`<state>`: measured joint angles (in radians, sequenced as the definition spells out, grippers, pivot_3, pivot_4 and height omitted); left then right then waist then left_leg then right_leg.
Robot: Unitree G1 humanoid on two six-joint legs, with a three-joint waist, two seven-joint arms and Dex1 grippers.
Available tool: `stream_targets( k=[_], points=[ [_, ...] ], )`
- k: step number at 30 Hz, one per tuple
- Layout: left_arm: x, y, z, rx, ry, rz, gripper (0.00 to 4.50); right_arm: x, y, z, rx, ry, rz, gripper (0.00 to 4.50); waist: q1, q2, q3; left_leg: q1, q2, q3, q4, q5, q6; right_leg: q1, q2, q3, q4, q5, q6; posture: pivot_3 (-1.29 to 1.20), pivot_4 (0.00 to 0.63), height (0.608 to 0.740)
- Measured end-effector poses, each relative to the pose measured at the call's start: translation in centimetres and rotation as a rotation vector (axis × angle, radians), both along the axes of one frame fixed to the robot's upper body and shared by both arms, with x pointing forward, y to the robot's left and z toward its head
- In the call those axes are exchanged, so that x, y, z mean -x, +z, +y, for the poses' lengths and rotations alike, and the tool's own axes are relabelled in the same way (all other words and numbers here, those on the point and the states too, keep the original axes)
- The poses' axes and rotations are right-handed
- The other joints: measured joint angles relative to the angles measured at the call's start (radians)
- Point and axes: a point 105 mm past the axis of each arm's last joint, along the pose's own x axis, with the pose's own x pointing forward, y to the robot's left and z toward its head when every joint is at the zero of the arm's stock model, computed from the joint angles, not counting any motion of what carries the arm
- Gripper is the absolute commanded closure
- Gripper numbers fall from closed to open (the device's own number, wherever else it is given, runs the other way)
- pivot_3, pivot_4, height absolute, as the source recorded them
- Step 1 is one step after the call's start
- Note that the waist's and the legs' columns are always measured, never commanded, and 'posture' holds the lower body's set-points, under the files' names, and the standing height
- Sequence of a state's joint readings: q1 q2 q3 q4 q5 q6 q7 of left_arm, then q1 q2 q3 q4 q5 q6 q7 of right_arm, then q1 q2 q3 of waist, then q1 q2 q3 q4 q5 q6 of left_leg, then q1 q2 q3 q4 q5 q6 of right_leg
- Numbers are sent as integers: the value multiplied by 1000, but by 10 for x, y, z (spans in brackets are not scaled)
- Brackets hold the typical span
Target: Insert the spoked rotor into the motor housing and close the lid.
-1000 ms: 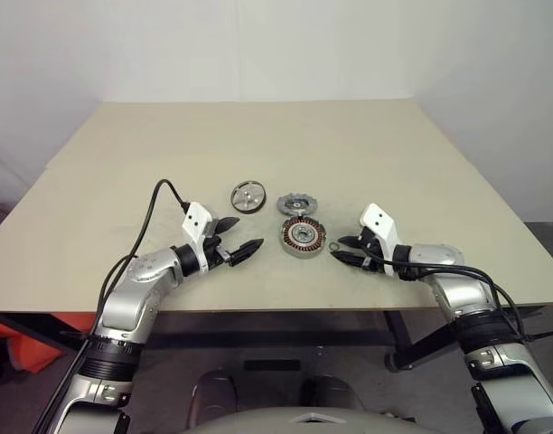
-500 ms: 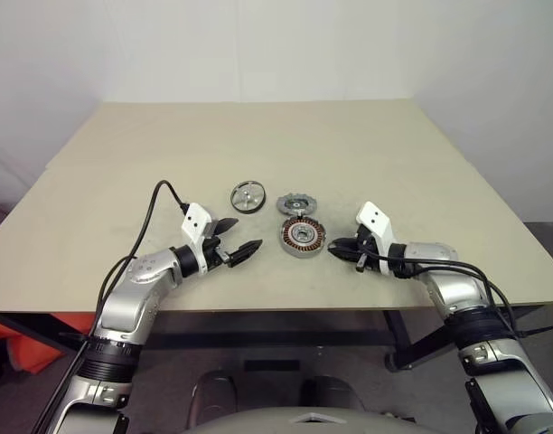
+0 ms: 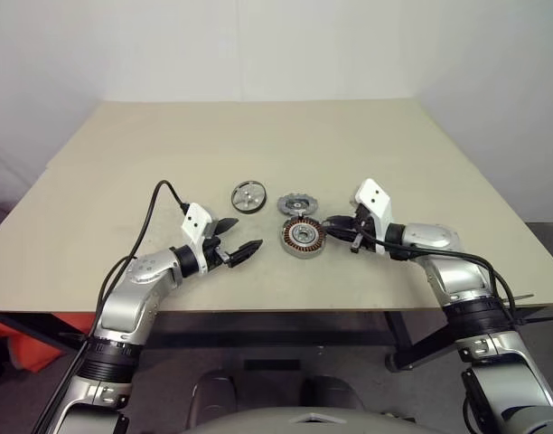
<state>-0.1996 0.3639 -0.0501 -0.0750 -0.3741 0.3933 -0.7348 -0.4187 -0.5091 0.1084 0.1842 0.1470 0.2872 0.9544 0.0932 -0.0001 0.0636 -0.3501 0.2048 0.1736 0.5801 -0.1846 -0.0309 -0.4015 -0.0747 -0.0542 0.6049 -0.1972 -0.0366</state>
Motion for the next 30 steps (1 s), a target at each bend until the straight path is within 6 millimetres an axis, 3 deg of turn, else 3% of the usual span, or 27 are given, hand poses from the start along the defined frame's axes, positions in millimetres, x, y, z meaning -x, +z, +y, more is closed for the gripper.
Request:
stream_targets(
  k=[10, 30],
  points=[
    [1, 2, -1, 1, -3, -9, 0, -5, -2, 28, -28, 52, 5, 3781, 0, 0, 0, 0, 0, 0, 0, 0, 0, 0, 0, 0, 0, 0, 0, 0, 0, 740],
    [1, 1, 0, -5, 8, -7, 0, -6, -17, 30, -11, 47, 41, 3781, 0, 0, 0, 0, 0, 0, 0, 0, 0, 0, 0, 0, 0, 0, 0, 0, 0, 740]
  ],
)
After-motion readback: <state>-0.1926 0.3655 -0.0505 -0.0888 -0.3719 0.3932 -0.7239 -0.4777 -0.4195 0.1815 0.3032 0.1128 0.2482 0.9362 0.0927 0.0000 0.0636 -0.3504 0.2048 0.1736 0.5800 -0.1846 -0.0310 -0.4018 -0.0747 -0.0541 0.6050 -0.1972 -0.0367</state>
